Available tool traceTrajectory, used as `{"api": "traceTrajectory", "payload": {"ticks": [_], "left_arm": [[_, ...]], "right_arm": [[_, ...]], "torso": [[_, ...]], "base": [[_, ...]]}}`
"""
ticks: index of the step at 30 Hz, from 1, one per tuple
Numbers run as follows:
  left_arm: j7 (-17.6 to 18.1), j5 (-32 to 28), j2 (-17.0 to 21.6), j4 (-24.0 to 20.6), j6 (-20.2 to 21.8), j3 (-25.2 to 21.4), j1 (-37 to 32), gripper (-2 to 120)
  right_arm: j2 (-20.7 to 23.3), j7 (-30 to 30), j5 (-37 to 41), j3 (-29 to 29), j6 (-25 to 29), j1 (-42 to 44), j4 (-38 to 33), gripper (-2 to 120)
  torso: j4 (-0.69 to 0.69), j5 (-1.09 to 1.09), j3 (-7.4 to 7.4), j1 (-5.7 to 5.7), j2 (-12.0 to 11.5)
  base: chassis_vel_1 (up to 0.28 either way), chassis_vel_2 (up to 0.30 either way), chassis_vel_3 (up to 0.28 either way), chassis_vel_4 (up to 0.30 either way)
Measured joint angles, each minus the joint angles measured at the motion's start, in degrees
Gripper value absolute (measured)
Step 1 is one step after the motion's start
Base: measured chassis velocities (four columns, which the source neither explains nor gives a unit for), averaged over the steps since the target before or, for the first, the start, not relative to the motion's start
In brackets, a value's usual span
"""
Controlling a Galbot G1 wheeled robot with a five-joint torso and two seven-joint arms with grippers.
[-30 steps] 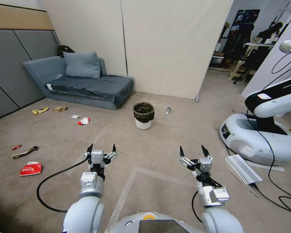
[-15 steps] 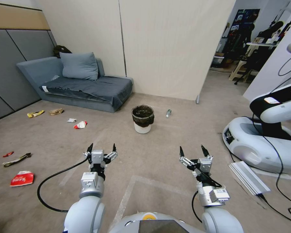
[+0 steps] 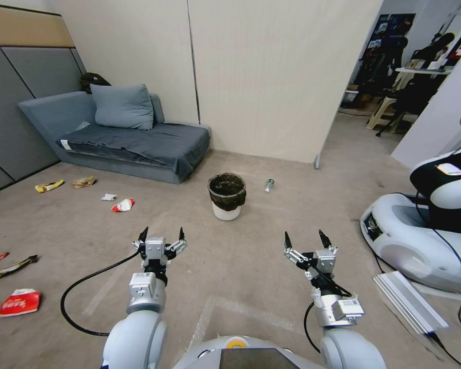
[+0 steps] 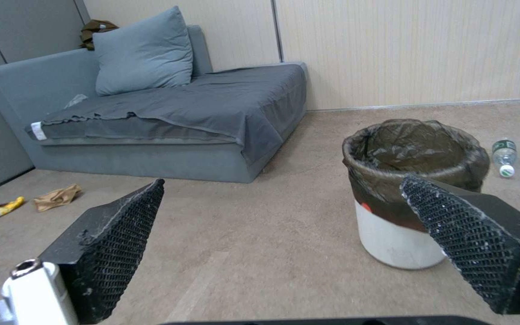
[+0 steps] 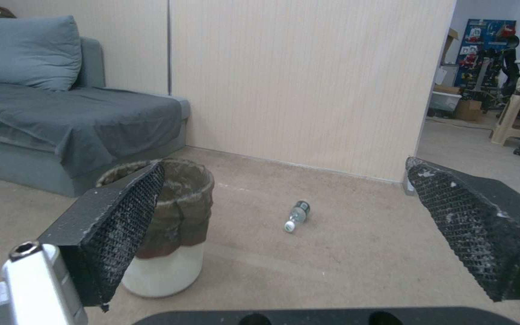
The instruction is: Pick up the trash bin, then pick up the garbage from the floor and place it into the trash bin.
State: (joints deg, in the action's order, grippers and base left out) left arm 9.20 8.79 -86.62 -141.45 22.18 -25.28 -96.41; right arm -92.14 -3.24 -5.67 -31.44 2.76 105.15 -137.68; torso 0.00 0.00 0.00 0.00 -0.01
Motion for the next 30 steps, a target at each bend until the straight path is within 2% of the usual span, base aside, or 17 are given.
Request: {"api": "traceTrajectory", "payload": {"ticks": [30], "left_arm": [[-0.1,1.22,0.15,0.55,-0.01,0.97,-0.1,100]], "right_arm": [[0.0,0.09,0.09,-0.12,-0.08,-0.03,0.07,100]], "torso": [[0.0,-0.01,0.0,0.0,0.0]], "base": [[-0.185,0.182,0.19,-0.181]]}}
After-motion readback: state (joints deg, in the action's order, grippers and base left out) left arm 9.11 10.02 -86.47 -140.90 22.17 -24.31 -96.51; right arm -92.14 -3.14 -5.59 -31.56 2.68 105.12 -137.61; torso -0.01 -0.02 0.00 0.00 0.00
